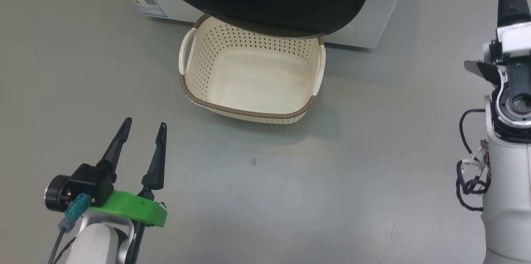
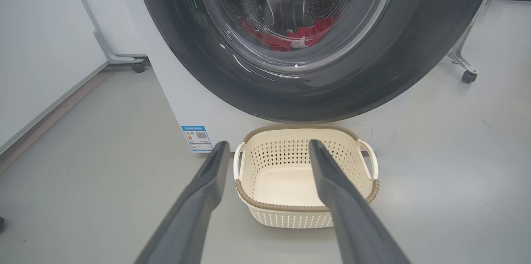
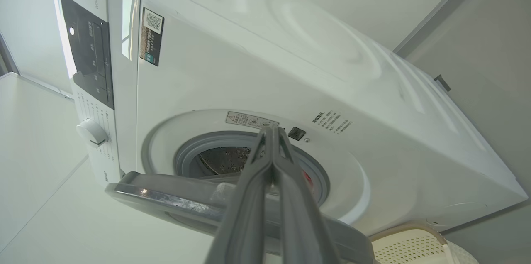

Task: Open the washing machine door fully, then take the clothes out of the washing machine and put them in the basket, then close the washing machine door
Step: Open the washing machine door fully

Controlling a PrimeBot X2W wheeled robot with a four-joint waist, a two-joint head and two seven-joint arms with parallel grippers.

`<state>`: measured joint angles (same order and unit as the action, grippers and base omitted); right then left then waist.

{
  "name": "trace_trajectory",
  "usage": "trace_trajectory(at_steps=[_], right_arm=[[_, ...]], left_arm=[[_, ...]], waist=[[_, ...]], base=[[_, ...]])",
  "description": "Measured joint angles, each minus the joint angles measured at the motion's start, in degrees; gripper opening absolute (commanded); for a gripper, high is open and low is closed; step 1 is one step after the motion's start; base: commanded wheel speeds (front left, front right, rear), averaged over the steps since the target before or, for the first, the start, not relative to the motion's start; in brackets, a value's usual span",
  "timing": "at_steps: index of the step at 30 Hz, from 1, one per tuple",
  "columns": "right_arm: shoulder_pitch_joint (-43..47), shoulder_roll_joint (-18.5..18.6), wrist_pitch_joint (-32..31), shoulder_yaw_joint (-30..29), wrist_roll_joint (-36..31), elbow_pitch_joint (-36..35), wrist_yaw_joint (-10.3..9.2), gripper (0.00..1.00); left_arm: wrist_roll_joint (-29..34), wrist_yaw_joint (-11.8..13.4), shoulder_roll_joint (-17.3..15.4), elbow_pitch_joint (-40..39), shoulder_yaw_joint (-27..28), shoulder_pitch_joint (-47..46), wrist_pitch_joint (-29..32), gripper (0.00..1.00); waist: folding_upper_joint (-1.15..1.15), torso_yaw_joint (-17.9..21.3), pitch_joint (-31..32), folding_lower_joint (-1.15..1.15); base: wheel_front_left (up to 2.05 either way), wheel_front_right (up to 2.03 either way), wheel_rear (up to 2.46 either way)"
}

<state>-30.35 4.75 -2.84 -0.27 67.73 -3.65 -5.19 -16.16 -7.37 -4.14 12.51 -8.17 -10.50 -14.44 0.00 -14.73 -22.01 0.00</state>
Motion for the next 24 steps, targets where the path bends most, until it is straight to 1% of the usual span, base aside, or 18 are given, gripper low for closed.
trace_trajectory(at_steps=[2,5,10,11,15,19,24], right_arm=[[-2.47,-0.02,-1.98,-0.19,1.55,0.46,-0.65,0.00],[-5.94,0.34,-4.58,-0.10,1.79,1.96,-1.47,0.00],[-10.83,0.73,-8.58,-0.01,2.91,4.83,-1.66,0.00],[-11.73,0.75,-9.20,-0.16,3.36,5.54,-2.04,0.00],[-14.46,0.96,-11.45,-0.84,4.53,8.59,-2.04,0.00],[-17.00,0.83,-13.83,-1.45,7.14,11.22,-2.05,0.00],[-19.00,0.83,-16.13,-1.64,8.22,14.46,-2.07,0.00]], left_arm=[[-0.25,0.00,0.00,-0.02,0.00,-0.33,0.00,1.00],[-0.49,0.00,0.00,-0.01,-0.12,-0.73,0.00,1.00],[-0.74,0.00,0.02,-0.01,-0.26,-1.29,0.00,1.00],[-0.97,0.00,0.02,0.00,-0.32,-1.47,0.00,1.00],[-1.01,0.00,0.07,0.21,-0.98,-2.20,0.00,1.00],[-1.57,0.00,0.09,0.43,-1.09,-2.47,0.00,1.00],[-1.99,0.00,0.09,0.64,-1.11,-2.75,0.00,1.00]], waist=[[0.00,-0.51,-0.52,0.00],[0.00,-1.16,-1.30,0.00],[0.00,-1.97,-2.57,0.00],[0.00,-2.09,-2.83,0.00],[0.00,-2.66,-3.70,0.00],[0.00,-3.27,-4.35,0.00],[0.00,-3.75,-4.77,0.00]], base=[[0.00,0.00,0.00],[0.00,0.00,0.00],[0.00,0.00,0.00],[0.00,0.00,0.00],[0.00,0.00,0.00],[0.00,0.00,0.00],[0.00,0.00,0.00]])
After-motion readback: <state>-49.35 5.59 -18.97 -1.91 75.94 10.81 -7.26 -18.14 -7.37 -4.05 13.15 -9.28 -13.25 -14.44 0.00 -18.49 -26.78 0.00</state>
